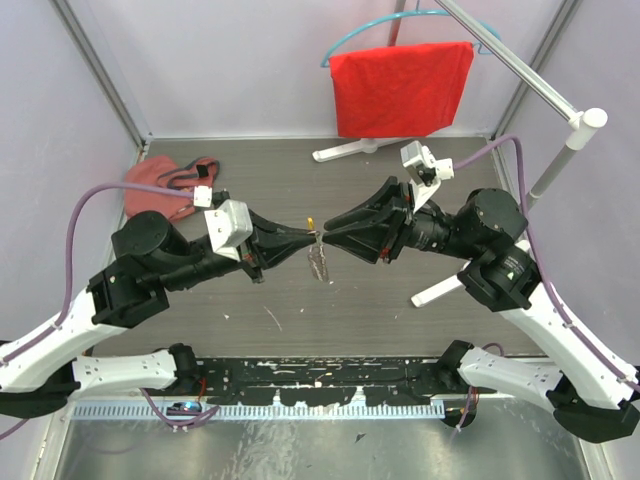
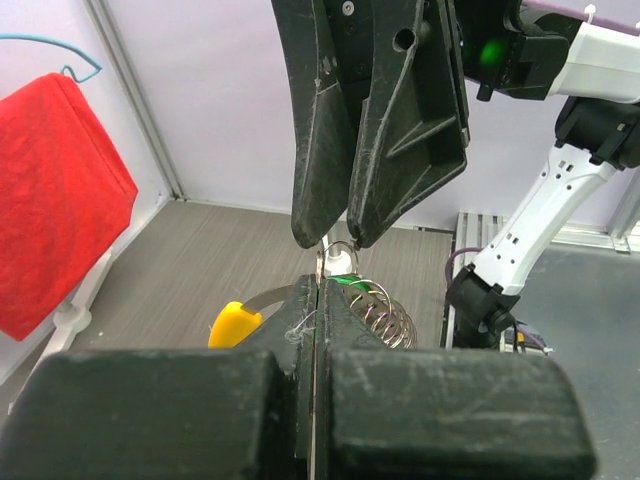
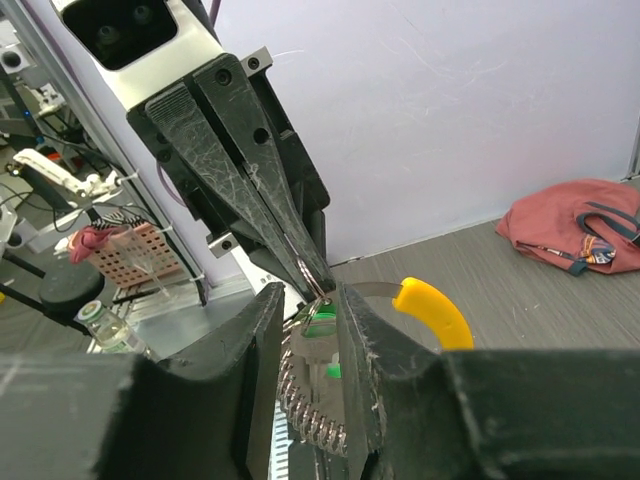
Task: Put the keys on the keyring
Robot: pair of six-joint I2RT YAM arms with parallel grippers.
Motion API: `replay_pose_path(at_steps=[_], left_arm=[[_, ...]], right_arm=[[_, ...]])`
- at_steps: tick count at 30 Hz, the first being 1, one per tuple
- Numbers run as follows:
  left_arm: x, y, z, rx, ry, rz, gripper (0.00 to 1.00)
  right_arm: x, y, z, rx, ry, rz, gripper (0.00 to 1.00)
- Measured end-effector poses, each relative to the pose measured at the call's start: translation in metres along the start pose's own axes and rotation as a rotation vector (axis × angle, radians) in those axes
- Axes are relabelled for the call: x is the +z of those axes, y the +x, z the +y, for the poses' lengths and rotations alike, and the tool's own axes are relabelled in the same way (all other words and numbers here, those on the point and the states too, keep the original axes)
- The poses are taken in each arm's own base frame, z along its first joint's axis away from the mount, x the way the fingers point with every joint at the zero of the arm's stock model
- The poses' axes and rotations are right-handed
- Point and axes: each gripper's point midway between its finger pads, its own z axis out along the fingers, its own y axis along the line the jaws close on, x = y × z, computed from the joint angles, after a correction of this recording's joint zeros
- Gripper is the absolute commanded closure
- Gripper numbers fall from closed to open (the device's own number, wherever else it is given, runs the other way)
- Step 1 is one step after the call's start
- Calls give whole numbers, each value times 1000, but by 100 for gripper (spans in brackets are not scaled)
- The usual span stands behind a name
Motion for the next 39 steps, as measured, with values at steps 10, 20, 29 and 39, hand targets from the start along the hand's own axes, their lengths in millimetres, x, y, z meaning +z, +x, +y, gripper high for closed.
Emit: replay_pose_path(at_steps=[10, 20, 29, 39], left_arm=[[2, 2, 1, 10, 0, 5, 100], [2, 2, 1, 13, -4, 6, 100], [2, 2, 2, 13, -8, 7, 100], [2, 2, 2, 13, -6, 7, 100]], right_arm=[[6, 10, -4, 29, -7, 46, 68], [3, 11, -4, 16, 1, 65, 73], [1, 10, -2, 5, -3, 61, 86], [0, 11, -4, 0, 13, 73, 99]])
